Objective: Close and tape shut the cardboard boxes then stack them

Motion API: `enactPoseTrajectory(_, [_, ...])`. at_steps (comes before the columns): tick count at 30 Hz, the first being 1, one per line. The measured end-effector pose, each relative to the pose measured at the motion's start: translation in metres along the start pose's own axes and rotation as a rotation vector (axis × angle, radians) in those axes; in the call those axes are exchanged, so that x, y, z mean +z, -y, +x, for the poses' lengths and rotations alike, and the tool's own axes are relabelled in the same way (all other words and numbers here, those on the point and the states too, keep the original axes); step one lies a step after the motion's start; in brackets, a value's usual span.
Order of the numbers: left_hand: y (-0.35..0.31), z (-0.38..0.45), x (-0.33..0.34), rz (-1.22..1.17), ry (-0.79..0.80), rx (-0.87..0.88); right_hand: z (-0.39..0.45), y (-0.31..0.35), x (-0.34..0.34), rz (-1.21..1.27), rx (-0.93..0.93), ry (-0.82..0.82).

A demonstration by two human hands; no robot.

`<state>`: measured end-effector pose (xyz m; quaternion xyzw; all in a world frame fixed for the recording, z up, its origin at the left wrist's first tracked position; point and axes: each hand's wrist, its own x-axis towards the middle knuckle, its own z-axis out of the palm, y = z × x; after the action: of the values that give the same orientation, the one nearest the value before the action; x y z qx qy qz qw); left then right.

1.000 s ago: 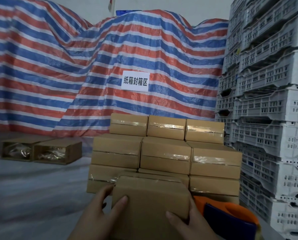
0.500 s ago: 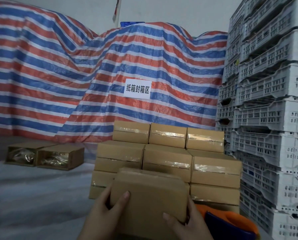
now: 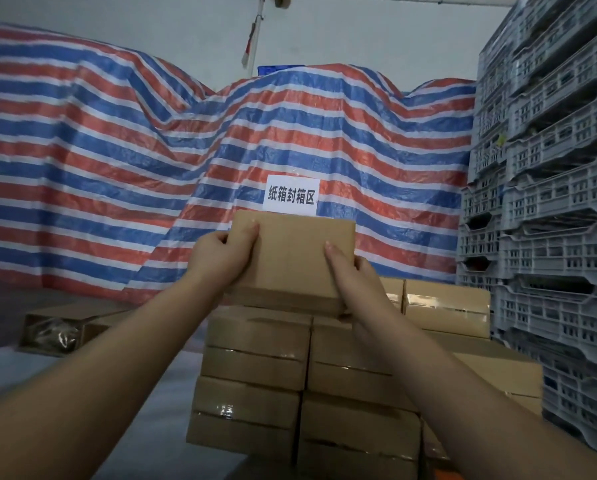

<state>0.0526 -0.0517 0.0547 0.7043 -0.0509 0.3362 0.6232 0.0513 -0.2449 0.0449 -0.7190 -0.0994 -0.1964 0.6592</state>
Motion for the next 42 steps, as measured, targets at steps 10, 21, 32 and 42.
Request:
enactPoseTrajectory(10, [0.043, 0.066, 0.022, -0.053, 0.095, -0.216, 0.076, -0.01, 0.022, -0.138, 0.296, 0.123])
enactPoseTrajectory(21, [0.032, 0.102, 0.022, 0.004, 0.215, -0.568, 0.111, -0.016, 0.011, -0.52, 0.368, 0.251])
enactPoseTrajectory(32, [0.073, 0.105, 0.018, 0.109, 0.134, -0.455, 0.114, -0.021, 0.009, -0.49, 0.4, 0.267])
enactPoseTrajectory(42, [0.068, 0.087, 0.031, 0.314, -0.129, -0.009, 0.103, -0.022, -0.009, -0.252, 0.353, 0.033])
